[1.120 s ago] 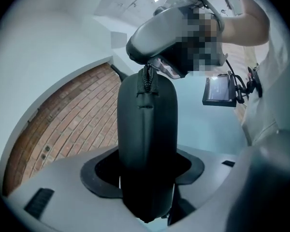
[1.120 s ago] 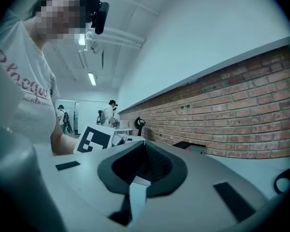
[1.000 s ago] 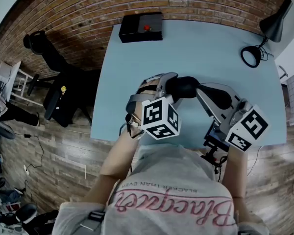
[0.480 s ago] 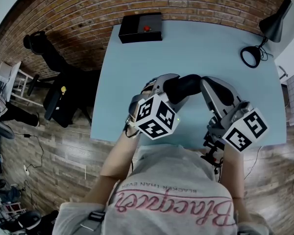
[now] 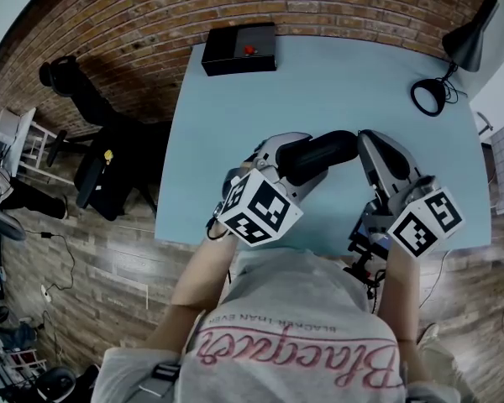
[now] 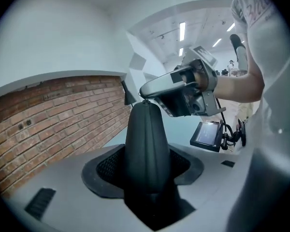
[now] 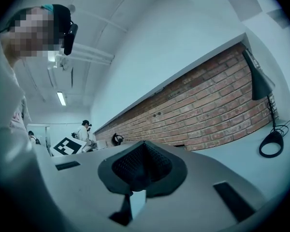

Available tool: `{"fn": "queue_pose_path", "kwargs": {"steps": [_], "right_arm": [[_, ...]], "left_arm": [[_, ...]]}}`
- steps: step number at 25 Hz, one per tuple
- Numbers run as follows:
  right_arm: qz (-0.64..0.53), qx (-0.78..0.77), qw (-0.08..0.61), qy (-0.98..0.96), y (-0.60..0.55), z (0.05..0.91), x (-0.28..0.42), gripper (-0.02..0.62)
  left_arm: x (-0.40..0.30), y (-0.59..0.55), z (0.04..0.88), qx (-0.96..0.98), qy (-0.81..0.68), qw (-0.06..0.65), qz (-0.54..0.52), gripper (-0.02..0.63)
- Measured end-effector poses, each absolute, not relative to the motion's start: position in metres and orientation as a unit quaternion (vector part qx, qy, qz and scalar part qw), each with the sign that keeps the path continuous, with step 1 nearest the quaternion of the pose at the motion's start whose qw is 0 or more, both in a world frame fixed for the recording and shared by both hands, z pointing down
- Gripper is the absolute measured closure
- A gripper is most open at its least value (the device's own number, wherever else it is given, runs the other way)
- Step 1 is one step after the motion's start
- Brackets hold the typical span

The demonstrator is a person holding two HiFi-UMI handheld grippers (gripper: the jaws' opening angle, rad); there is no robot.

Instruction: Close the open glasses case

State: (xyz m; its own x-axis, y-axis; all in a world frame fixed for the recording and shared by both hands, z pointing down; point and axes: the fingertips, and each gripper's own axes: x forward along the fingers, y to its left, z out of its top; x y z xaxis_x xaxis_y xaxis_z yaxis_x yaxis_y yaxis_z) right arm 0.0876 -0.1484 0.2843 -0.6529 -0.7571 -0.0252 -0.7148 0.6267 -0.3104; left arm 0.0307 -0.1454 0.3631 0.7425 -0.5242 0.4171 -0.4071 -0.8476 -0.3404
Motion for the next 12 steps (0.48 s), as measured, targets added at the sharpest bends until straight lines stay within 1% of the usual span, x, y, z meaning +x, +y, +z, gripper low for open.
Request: {"fn": "queue_pose_path", "kwargs": {"steps": [5,12], "right_arm": [[-0.133,-0.413,0.081,0.897,-0.144,0.286,0.086,0.575],[-0.116,-0.395,0.064,0.909,-0.137,0.287,0.06,0.574]], "left_arm": [[0.03,-0.146,0.367,-0.917,0.256,0.098,-0.29,0.362],[0.029,-0.149,0.373,-0.915,0.263,0.073,-0.298,0.36]]}}
